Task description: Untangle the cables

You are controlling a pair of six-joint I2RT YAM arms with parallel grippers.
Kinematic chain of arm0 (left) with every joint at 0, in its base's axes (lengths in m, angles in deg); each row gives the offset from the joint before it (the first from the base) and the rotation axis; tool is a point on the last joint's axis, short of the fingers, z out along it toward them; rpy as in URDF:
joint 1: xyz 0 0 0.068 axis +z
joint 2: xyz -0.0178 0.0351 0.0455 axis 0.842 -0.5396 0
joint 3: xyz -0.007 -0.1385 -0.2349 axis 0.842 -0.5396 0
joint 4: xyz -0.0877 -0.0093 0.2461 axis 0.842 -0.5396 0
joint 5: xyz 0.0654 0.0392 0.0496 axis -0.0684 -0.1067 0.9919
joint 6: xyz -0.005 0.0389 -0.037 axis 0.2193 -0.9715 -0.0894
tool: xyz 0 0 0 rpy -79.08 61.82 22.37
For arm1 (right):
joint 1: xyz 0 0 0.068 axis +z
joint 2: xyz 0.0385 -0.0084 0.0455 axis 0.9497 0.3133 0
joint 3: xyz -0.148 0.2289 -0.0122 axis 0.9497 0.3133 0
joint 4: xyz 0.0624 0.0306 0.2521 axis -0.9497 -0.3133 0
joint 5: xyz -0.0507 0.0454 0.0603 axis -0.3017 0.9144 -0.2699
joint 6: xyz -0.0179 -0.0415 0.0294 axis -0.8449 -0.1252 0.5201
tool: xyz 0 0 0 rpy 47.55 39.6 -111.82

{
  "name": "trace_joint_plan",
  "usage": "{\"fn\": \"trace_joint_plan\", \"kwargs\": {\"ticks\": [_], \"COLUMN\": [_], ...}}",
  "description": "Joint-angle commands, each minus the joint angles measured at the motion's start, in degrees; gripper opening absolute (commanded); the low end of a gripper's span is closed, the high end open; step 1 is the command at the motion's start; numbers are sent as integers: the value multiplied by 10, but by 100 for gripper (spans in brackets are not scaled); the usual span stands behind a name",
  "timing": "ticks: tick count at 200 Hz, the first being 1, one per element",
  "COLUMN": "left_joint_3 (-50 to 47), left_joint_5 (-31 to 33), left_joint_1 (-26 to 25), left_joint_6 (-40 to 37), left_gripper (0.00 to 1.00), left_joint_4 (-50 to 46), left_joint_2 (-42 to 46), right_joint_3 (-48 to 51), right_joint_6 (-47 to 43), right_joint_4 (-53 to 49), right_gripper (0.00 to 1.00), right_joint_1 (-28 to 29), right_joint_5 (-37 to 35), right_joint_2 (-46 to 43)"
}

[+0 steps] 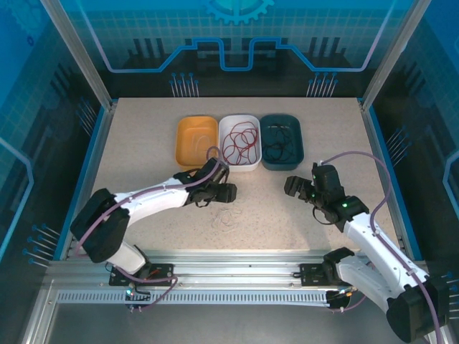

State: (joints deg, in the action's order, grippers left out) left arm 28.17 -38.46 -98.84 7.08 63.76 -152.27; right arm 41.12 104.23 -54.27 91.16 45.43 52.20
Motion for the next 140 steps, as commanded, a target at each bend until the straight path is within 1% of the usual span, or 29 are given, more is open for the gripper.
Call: {"fn": "trace_joint_plan", "kwargs": {"ticks": [1, 20, 45, 58, 69, 85, 108, 140], "left_joint_3": [47, 76, 101, 111, 117, 123, 124, 129], "left_joint_5": [14, 19, 27, 45, 65, 75, 71, 71], "left_joint_1": [-8, -13, -27, -39, -52, -62, -68, -68], "left_joint_6": [51, 80, 118, 140, 156, 178, 195, 194], "left_gripper": [55, 48, 43, 41, 41, 41, 41, 40], "left_joint_4": [-27, -48, -73, -90, -101, -111, -107, -98], "left_joint_2": [-32, -65, -98, -111, -117, -126, -141, -160], "right_joint_3": [-20, -14, -10, -11, -9, -7, -4, 1], "right_joint_6": [11, 15, 17, 17, 17, 17, 19, 20], "right_joint_4": [-42, -41, -41, -40, -38, -32, -23, -18], "right_gripper": [100, 100, 100, 100, 100, 100, 100, 100], "right_joint_1": [3, 3, 2, 2, 2, 2, 2, 2], "right_joint_5": [-42, -46, -47, -47, -46, -43, -37, -32], "right_joint_2": [-8, -18, -20, -18, -16, -13, -11, -12]}}
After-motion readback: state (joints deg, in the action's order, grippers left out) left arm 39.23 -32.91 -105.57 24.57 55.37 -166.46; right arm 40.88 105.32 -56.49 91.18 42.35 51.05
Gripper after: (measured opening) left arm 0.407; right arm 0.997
